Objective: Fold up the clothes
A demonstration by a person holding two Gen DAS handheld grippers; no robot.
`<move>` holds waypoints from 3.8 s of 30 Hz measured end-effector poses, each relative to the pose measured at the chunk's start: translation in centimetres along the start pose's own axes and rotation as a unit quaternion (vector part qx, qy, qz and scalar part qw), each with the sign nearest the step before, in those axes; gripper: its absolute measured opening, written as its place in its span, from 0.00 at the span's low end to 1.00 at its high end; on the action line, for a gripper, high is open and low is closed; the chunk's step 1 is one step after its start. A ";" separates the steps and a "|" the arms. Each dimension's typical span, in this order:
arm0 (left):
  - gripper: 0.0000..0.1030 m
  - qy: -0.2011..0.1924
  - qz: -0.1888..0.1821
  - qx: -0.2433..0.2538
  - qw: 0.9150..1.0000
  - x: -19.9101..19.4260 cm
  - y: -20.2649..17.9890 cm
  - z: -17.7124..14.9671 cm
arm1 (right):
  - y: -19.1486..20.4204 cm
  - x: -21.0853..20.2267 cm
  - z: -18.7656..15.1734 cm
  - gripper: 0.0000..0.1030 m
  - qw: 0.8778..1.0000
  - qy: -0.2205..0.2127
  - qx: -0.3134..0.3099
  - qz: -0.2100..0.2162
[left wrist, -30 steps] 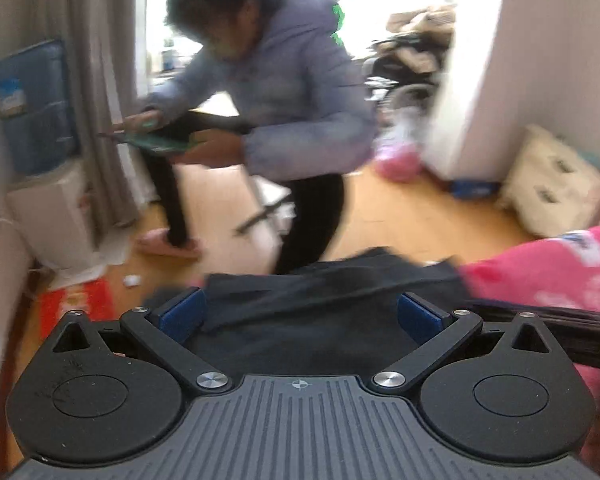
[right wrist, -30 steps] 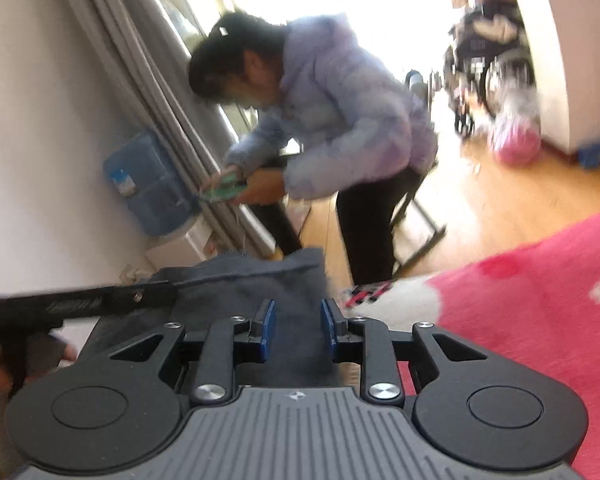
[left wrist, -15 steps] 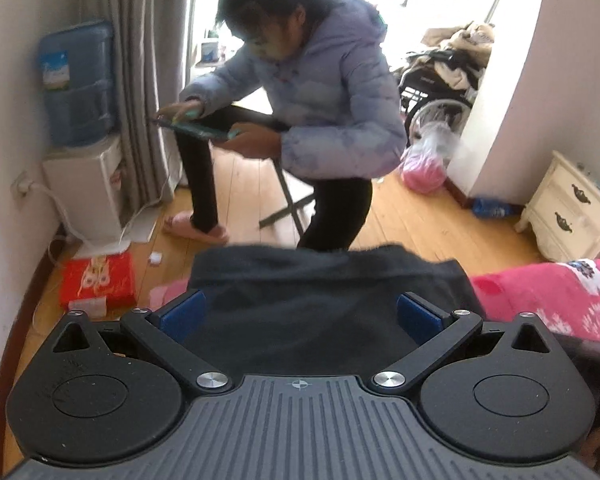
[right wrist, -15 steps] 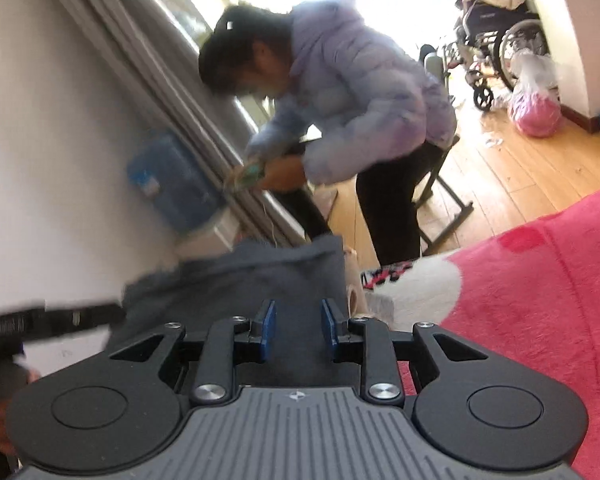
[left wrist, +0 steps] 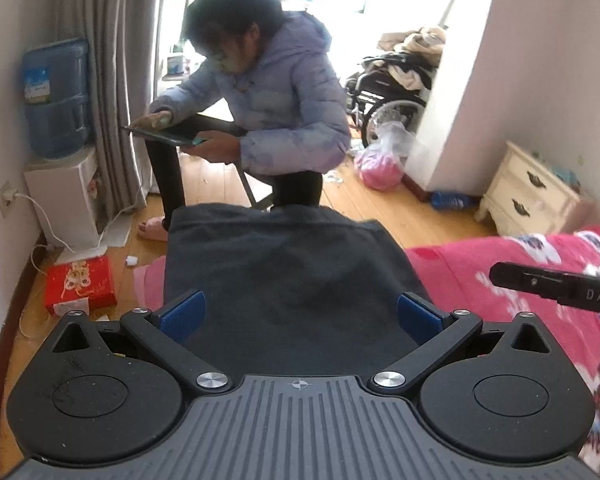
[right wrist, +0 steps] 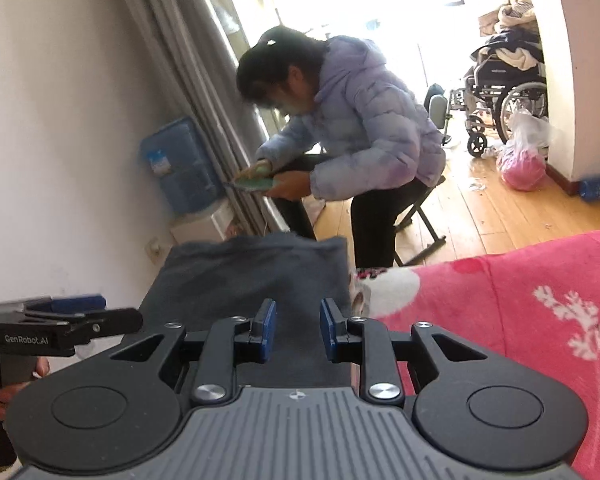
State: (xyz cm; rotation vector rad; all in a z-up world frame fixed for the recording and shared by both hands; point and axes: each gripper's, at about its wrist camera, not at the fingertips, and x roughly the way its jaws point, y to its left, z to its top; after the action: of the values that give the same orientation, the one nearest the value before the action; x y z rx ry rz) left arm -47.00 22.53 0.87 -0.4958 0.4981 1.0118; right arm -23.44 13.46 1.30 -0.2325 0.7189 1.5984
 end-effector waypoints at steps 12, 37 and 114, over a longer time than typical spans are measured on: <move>1.00 0.028 0.064 -0.002 0.998 -4.4 -0.4 -2.2 | 0.8 -5.3 -1.2 0.26 1.000 -0.004 0.011 -0.016; 1.00 0.062 0.056 -0.037 0.996 -1.2 5.3 -5.7 | -0.5 -1.2 -7.3 0.26 0.997 0.063 0.037 0.027; 1.00 0.007 0.021 0.007 1.000 8.0 1.4 1.1 | -1.8 8.4 -2.3 0.32 0.995 0.047 0.083 -0.015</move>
State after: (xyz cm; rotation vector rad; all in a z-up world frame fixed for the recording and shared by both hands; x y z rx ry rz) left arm -44.52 29.13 -3.36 -0.4808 0.5291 1.0449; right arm -23.77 19.05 -5.65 -0.1977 0.9127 1.4972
